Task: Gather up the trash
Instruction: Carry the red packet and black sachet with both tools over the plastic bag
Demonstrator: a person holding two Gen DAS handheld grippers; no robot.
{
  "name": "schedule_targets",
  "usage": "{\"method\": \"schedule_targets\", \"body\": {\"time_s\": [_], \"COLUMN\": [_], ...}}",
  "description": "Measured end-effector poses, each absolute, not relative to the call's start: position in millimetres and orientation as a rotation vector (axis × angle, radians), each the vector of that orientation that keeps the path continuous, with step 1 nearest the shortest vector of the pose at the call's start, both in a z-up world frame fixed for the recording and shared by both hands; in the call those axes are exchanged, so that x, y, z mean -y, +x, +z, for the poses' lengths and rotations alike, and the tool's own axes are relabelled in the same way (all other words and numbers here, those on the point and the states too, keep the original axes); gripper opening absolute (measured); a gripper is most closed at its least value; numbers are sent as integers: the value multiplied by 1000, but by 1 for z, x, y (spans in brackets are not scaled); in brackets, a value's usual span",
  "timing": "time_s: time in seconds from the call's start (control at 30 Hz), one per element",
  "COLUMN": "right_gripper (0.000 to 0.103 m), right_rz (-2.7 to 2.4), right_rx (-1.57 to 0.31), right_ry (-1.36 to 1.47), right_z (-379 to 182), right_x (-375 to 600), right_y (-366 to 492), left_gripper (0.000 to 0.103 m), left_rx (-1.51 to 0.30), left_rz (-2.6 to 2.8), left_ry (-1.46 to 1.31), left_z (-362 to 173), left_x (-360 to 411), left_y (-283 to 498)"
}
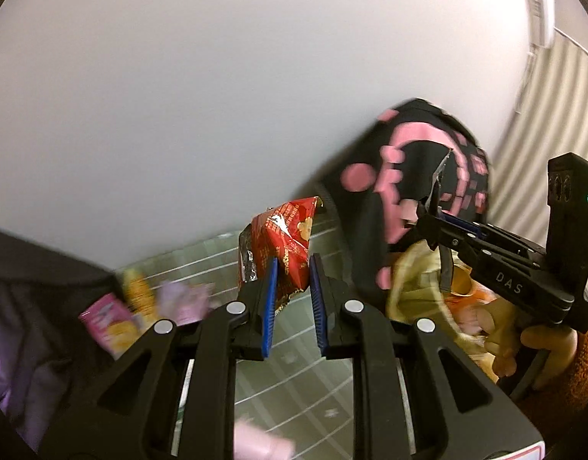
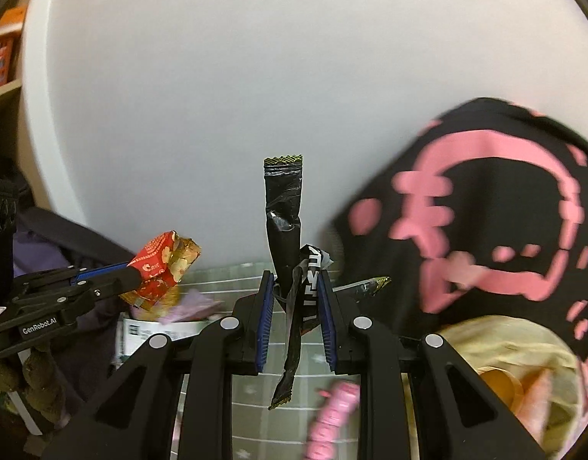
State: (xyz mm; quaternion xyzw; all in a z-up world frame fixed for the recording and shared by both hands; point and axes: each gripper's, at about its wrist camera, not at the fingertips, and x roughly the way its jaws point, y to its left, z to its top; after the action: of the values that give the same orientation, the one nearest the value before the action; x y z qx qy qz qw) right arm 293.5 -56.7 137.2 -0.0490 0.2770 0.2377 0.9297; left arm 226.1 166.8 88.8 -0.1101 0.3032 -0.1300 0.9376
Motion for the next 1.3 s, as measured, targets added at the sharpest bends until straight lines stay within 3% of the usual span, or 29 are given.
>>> {"method": "schedule_targets", "body": {"time_s": [0.6, 1.3], "right_gripper": [22, 22], "right_rz": [97, -14], "right_rx": [-517, -549], "right_ry": [-8, 55], "right_z": [154, 138], "right_x": [226, 305], "right_y": [256, 259], "left_gripper": [16, 15], "left_rx": [-657, -890], "left_rz": [-736, -853], "left_ry": [-114, 16], "left_z": [102, 22], "left_x": [18, 137], "left_y": [273, 318]}}
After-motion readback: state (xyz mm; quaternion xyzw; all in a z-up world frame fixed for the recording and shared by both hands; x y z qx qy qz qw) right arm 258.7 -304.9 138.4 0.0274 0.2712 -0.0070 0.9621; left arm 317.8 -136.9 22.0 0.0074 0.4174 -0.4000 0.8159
